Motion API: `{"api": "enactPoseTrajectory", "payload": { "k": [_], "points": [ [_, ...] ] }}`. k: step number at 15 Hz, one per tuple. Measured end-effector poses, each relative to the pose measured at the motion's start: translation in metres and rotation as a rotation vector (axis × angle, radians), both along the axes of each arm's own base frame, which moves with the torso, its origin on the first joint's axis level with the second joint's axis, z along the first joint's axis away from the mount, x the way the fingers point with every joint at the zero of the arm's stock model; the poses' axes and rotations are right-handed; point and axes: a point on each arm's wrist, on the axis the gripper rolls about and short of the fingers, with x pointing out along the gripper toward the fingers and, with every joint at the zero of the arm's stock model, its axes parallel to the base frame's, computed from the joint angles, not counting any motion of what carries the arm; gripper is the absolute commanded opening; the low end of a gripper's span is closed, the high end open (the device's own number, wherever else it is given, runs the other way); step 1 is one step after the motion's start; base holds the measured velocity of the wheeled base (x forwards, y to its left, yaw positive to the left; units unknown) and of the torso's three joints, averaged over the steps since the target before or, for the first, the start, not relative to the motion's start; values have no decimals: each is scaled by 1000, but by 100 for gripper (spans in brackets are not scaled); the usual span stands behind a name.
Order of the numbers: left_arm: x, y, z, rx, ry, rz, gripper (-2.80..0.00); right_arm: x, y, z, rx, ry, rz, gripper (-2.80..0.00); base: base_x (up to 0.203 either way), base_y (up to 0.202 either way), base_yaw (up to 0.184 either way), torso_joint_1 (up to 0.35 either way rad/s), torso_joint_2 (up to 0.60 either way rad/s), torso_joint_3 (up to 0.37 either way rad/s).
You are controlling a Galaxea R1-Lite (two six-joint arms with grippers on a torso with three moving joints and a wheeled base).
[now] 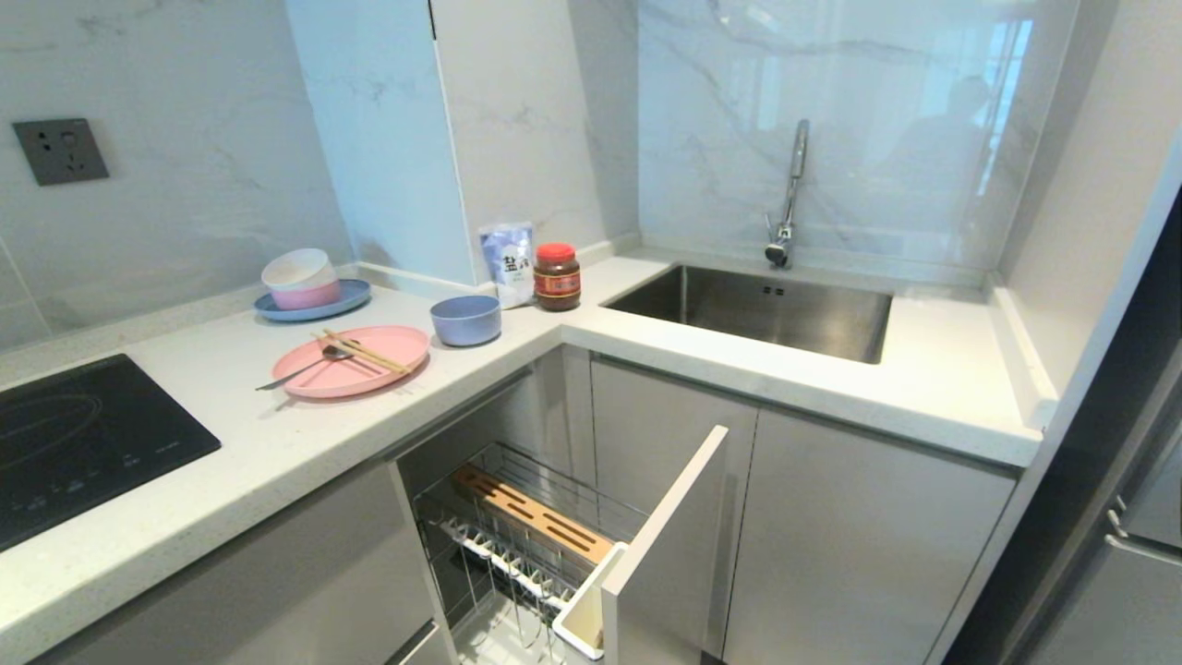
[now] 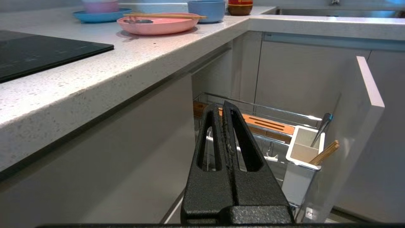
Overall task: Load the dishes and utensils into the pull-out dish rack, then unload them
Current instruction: Pick up the chopsticks and place it in the cupboard
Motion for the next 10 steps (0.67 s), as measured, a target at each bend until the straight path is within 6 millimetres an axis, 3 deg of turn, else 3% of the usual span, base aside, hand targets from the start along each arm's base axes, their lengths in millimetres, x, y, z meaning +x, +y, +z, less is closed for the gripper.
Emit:
{"api": "enactPoseTrajectory", "payload": {
  "k": [10],
  "points": [
    [0,1,-1,-96,2,16,-280,0,0,0,0,0,1,-280,0,0,0,0,0,0]
  ]
}}
